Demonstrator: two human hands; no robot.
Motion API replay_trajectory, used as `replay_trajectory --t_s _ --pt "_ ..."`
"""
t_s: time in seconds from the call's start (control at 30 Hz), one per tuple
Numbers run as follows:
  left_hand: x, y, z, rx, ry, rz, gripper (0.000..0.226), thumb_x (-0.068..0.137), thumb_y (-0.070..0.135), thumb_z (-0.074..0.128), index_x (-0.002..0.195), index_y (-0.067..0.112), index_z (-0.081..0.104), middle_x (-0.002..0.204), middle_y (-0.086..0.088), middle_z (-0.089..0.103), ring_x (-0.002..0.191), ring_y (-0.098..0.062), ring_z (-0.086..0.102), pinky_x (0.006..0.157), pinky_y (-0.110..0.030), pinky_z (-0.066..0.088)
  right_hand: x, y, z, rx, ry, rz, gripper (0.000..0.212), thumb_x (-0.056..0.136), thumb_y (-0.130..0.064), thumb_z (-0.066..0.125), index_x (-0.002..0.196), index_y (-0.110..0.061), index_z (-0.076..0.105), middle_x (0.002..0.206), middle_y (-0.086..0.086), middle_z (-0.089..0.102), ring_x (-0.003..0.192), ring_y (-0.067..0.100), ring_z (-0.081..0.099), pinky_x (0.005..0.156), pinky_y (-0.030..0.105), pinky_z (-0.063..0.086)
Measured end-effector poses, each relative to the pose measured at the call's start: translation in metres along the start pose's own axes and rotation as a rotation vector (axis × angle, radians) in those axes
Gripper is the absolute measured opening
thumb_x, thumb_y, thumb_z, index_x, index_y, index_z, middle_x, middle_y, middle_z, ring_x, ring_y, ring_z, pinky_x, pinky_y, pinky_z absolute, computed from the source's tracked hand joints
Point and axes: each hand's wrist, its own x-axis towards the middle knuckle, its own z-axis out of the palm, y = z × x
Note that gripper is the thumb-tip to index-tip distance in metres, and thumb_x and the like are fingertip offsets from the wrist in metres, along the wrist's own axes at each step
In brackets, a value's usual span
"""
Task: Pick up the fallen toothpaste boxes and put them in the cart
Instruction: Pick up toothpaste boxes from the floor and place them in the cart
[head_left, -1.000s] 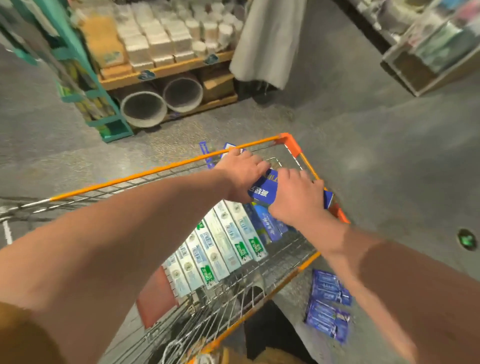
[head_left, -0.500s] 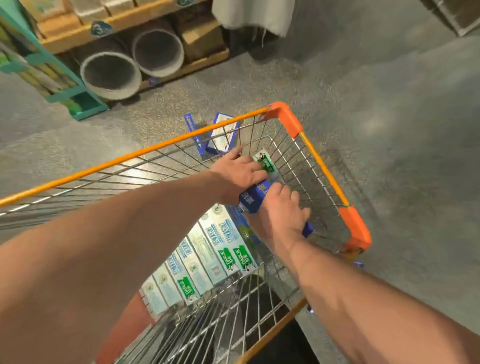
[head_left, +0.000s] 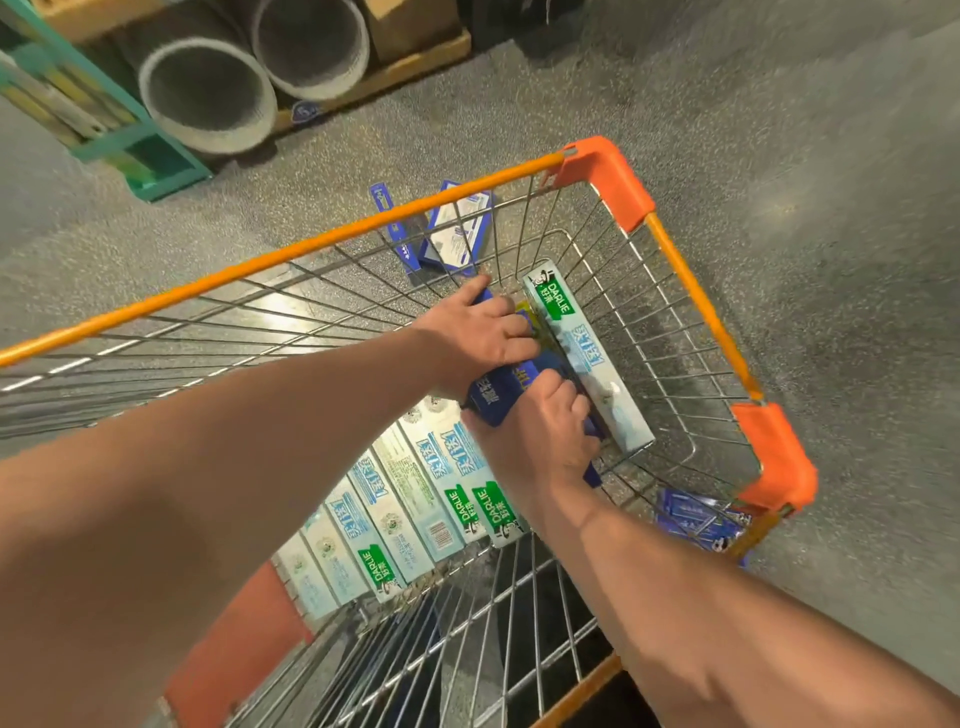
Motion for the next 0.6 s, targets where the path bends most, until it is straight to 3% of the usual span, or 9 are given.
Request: replay_trajectory --t_s 0.1,0.2,0.37,0.6 --pt "-0.007 -0.005 0.003 -0.011 -0.078 0.012 0.106 0.071 0.060 0.084 0.153 0.038 0.021 0.153 0.007 0.029 0.143 -0.023 0.026 0.121 -0.061 0.009 -0.009 -0.006 -0.005 0.032 -0.071 0.015 0.105 0.064 -0.098 0.043 0.121 -0.010 0.041 0.117 0.006 0.053 0.112 0.024 0.050 0.078 0.046 0.053" --pt "-0.013 -0.002 0.008 -0.028 -0.101 -0.024 0.112 0.065 0.070 0.083 0.153 0.037 0.020 0.154 0.005 0.028 0.142 -0.023 0.027 0.121 -0.063 0.013 -0.015 -0.007 -0.012 0.089 -0.165 -0.008 0.105 0.063 -0.096 0.049 0.126 -0.013 0.035 0.125 0.006 0.049 0.121 0.024 0.046 0.083 0.048 0.051" --pt "-0.014 0.010 0.011 -0.017 -0.112 -0.079 0.112 0.068 0.082 0.069 0.156 0.036 0.016 0.156 0.004 0.025 0.149 -0.026 0.017 0.117 -0.073 -0.002 -0.015 -0.002 -0.011 0.131 -0.212 -0.053 0.106 0.069 -0.081 0.065 0.140 -0.013 0.025 0.129 0.007 0.045 0.122 0.026 0.049 0.088 0.046 0.050" --pt "-0.016 0.020 0.010 -0.010 -0.118 -0.133 0.108 0.080 0.057 0.072 0.161 0.027 0.007 0.165 -0.005 0.013 0.157 -0.032 -0.006 0.118 -0.069 -0.006 -0.009 0.000 -0.017 0.104 -0.284 -0.110 0.102 0.071 -0.070 0.074 0.139 -0.011 0.024 0.132 0.008 0.048 0.120 0.026 0.055 0.092 0.043 0.050"
